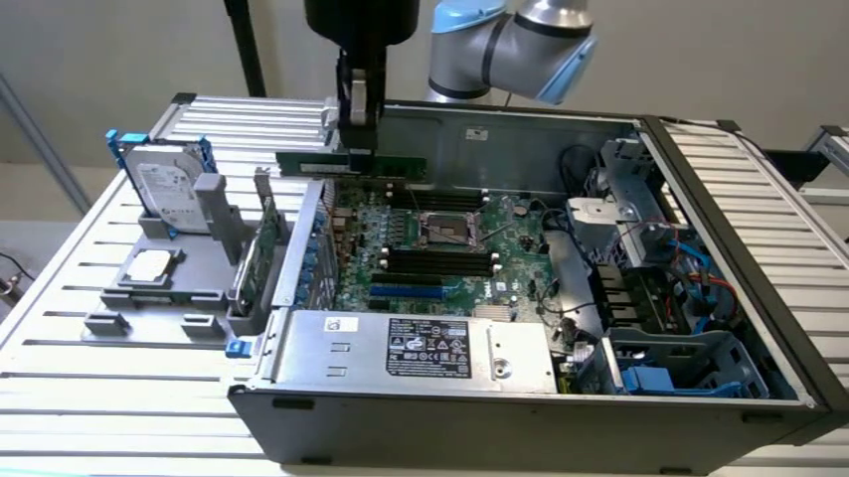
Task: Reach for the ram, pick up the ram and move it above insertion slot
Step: 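Pick up the ram and move it above insertion slot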
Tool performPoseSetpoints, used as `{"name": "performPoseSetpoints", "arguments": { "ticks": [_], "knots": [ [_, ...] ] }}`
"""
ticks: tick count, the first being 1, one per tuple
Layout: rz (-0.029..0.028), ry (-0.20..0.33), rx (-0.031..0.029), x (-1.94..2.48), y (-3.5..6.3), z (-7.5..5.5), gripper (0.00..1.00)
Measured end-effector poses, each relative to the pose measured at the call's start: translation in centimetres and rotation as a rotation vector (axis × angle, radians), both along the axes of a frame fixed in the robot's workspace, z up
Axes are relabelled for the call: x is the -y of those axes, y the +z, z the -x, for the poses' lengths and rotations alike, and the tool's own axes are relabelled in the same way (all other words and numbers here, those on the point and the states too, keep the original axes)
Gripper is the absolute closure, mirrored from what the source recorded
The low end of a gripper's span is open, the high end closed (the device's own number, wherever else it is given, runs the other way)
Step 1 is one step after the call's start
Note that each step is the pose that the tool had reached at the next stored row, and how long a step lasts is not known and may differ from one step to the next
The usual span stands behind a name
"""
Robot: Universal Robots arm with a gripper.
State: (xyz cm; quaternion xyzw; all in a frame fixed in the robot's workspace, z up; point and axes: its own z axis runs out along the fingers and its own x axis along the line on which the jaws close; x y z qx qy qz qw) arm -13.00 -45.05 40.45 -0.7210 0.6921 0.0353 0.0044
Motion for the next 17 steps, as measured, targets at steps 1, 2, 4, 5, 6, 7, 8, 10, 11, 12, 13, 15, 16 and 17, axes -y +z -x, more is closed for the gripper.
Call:
{"name": "performPoseSetpoints", "arguments": {
  "ticks": [1,2,4,5,6,7,8,10,11,12,13,15,16,17],
  "knots": [
    [0.0001,0.0,-0.0001,-0.2,0.0,-0.3,0.87],
    [0.0001,0.0,-0.0001,-0.4,0.0,-0.6,0.87],
    [0.0001,0.0,0.0,-0.8,-0.01,-1.2,0.87],
    [0.0,0.0,0.0,-1.0,-0.01,-1.5,0.87],
    [0.0001,0.0,-0.0001,-1.22,-0.02,-1.8,0.87],
    [0.0,0.0,0.0,-1.42,-0.02,-2.1,0.87],
    [0.0,0.0,0.0,-1.62,-0.02,-2.4,0.87],
    [0.0001,0.0,0.0,-2.01,-0.03,-3.0,0.87],
    [0.0,0.0,0.0,-2.22,-0.03,-3.3,0.87],
    [0.0001,0.0,-0.0001,-2.43,-0.03,-3.7,0.87],
    [0.0,0.0,0.0,-2.63,-0.04,-4.0,0.87],
    [0.0,0.0,0.0,-3.03,-0.05,-4.6,0.87],
    [0.0,0.0,0.0,-3.23,-0.06,-4.9,0.87],
    [0.0001,0.0,0.0,-3.43,-0.06,-5.2,0.87]
  ]
}}
